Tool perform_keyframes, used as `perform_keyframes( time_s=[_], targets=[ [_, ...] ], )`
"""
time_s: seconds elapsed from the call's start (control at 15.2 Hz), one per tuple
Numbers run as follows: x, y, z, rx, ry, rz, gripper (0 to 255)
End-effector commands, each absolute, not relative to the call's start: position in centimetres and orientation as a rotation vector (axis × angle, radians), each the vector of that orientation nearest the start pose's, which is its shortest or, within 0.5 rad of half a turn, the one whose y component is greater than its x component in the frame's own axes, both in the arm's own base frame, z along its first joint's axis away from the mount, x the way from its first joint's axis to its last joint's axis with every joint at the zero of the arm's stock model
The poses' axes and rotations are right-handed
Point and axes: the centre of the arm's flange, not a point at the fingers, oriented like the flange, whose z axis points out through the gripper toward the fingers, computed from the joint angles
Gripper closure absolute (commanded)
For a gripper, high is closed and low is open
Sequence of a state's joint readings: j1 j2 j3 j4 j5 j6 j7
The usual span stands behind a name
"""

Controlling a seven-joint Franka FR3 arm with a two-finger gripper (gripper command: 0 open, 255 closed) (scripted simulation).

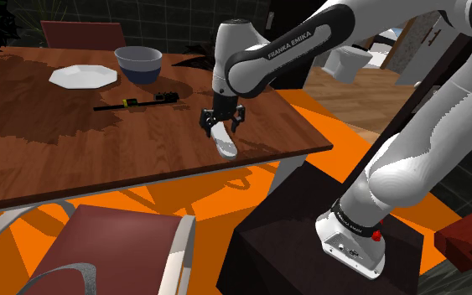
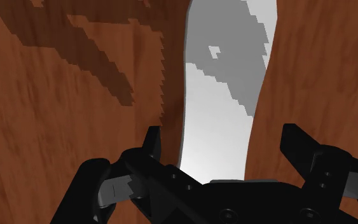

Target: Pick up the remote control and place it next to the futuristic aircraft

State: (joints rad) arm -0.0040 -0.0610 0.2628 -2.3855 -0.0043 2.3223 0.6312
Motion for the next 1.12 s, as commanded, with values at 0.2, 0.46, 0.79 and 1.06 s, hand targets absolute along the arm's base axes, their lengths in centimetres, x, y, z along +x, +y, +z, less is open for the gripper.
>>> perform_keyframes(
  time_s=[0.2, 0.46, 0.79, 1.06],
  targets=[
    [47.06, 12.35, 33.35, -3.106, 0.581, -0.008, 0],
    [47.06, 12.35, 33.36, -3.106, 0.581, -0.008, 0],
    [47.06, 12.35, 33.36, -3.106, 0.581, -0.008, 255],
    [47.06, 12.35, 33.36, -3.106, 0.581, -0.008, 255]
  ],
)
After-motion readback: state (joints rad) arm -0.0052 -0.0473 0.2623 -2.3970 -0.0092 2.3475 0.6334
